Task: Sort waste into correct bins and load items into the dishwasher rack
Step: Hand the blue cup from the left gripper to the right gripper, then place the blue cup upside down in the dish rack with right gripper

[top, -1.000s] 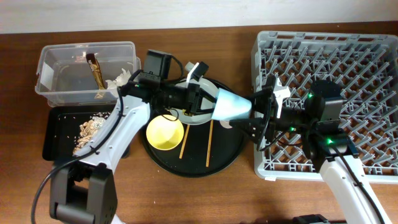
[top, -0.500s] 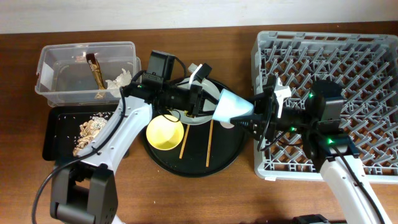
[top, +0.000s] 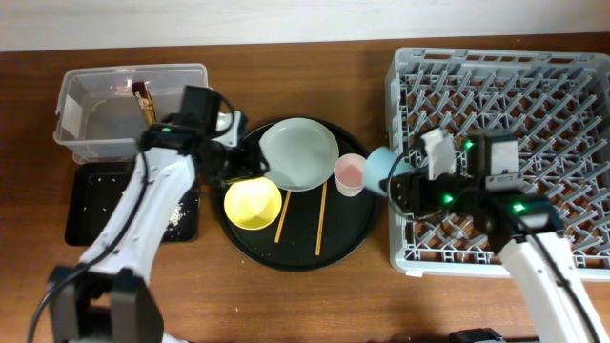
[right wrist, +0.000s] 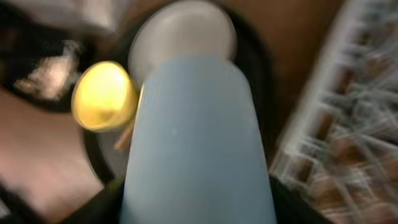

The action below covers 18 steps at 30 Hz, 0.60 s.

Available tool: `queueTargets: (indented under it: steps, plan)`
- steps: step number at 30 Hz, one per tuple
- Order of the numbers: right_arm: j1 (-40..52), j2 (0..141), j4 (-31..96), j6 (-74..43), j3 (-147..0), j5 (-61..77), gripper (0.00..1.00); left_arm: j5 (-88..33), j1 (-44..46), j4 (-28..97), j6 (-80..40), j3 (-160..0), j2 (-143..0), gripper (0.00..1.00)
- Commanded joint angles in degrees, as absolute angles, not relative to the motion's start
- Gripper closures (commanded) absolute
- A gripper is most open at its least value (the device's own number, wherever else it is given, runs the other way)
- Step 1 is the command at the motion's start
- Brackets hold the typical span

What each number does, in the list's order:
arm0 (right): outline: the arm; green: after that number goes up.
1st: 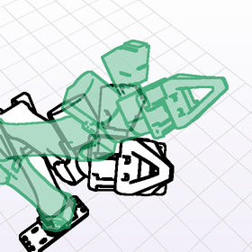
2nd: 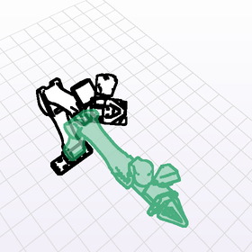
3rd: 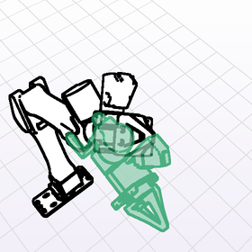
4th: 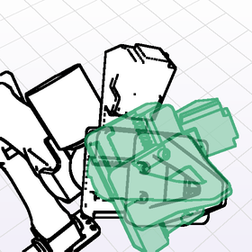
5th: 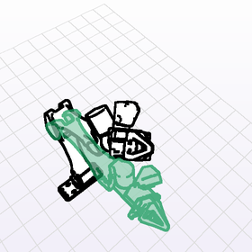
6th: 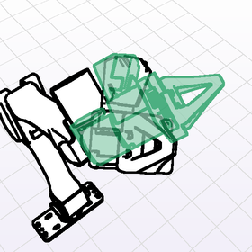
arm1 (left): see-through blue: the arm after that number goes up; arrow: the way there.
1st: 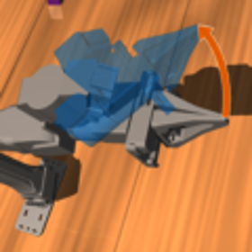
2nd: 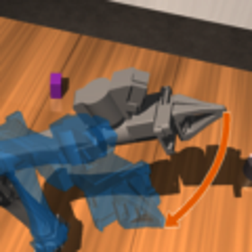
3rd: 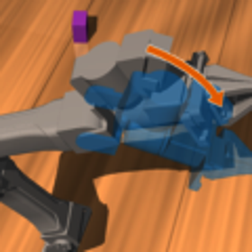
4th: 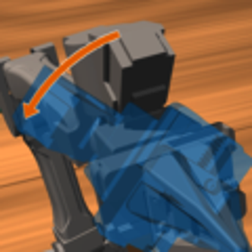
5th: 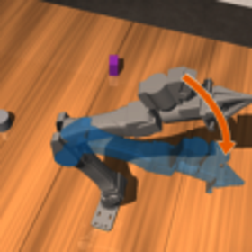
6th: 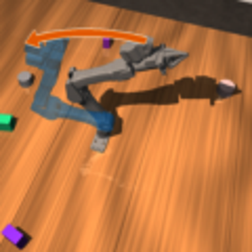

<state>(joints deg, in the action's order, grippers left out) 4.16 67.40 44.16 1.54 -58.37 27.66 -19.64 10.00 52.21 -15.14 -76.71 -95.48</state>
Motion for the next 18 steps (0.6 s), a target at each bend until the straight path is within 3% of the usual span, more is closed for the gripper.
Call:
queueTargets:
  steps: [1, 5, 13, 18]
  plan:
    - [4.0, 66.9, 50.3, 1.5, -68.3, 8.4, 0.53, -12.6, 9.6, 52.8, -13.1, -76.9, -91.7, 0.35]
    - [0.8, 66.9, 55.4, 1.1, -73.9, -3.3, 0.52, -12.6, 9.6, 52.8, -13.1, -76.9, -91.6, 0.35]
    - [-28.0, 72.5, 58.6, -4.1, -76.5, -2.8, 0.52, -12.6, 9.6, 52.6, -13.1, -76.9, -91.6, 0.35]
    - [-36.9, 84.9, 64.2, -5.7, -82.3, -0.1, 0.51, -12.6, 9.6, 52.6, -13.1, -76.9, -91.6, 0.35]
